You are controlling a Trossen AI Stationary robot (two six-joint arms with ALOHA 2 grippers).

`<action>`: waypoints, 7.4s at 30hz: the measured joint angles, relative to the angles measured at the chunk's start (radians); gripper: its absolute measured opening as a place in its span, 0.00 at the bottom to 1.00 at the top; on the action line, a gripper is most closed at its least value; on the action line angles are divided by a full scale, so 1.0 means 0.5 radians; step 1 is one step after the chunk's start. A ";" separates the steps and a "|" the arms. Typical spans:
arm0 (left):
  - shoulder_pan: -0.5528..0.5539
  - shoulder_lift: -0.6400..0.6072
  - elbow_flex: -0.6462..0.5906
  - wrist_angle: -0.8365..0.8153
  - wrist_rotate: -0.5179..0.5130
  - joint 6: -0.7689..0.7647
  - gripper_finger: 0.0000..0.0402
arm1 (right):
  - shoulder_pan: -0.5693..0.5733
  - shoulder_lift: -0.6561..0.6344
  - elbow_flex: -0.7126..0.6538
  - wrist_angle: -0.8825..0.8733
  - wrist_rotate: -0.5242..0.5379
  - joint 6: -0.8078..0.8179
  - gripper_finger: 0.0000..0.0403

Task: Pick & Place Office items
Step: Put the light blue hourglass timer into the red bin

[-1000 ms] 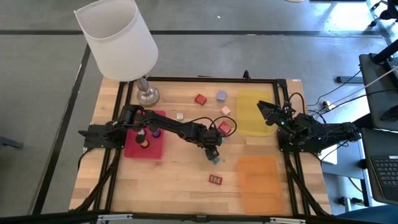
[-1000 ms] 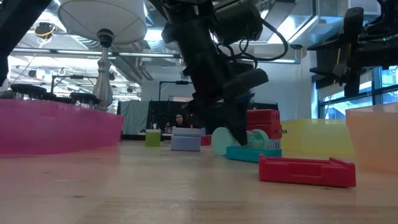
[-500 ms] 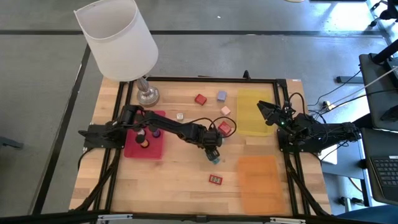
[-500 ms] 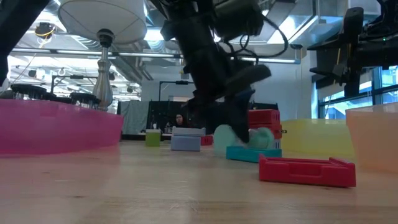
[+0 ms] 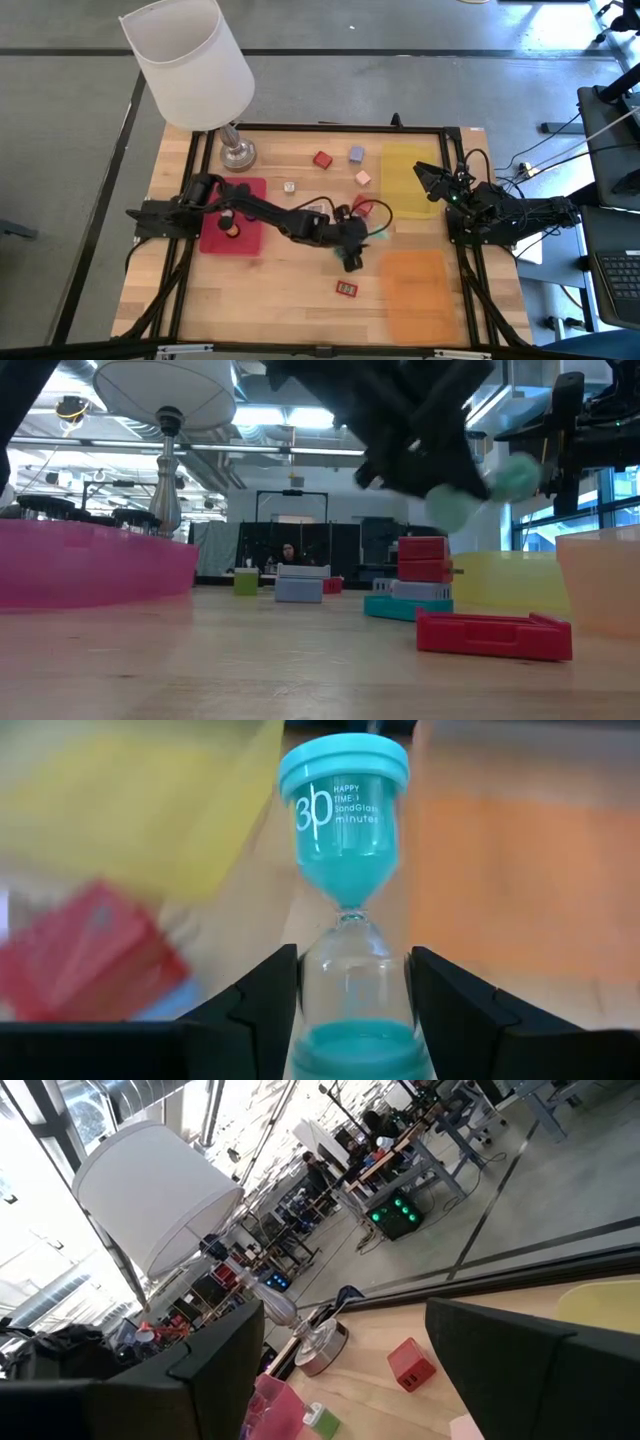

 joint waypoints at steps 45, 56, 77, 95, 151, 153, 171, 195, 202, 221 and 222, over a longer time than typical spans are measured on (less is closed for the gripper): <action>-0.045 -0.204 -0.013 0.453 -0.101 0.518 0.43 | 0.000 0.000 0.000 0.000 -0.008 0.000 0.70; -0.042 -0.263 -0.014 0.180 -0.245 0.510 0.43 | 0.000 0.000 0.000 0.000 -0.008 0.000 0.70; -0.030 -0.315 -0.014 -0.313 -0.499 -0.005 0.43 | 0.000 -0.001 0.000 0.001 -0.229 0.915 0.70; 0.086 -0.314 0.000 -0.395 -0.233 -0.411 0.43 | 0.000 0.006 0.275 -0.067 -0.777 0.438 0.70; 0.096 -0.311 0.019 0.048 0.234 -0.252 0.43 | 0.000 1.595 1.305 -0.939 -1.978 -0.991 0.75; 0.096 -0.311 0.020 0.044 0.234 -0.251 0.43 | 0.000 1.596 1.305 -0.940 -1.978 -0.991 0.72; 0.096 -0.311 0.021 0.043 0.236 -0.242 0.45 | 0.000 1.604 1.305 -0.941 -1.931 -0.926 0.50; 0.094 -0.308 0.425 -0.552 0.044 -0.059 0.62 | -0.068 1.604 1.487 -1.197 -1.785 -0.879 0.51; 0.079 -0.311 0.673 -0.789 -0.165 0.195 0.63 | -0.160 1.603 1.945 -1.493 -1.615 -0.945 0.51; -0.238 -0.312 1.341 -0.712 -1.224 1.352 0.66 | -0.181 1.603 2.337 -1.393 -1.457 -0.352 0.51; -0.263 -0.311 1.348 -0.713 -1.252 1.425 0.66 | -0.182 1.602 2.362 -1.350 -1.460 -0.320 0.51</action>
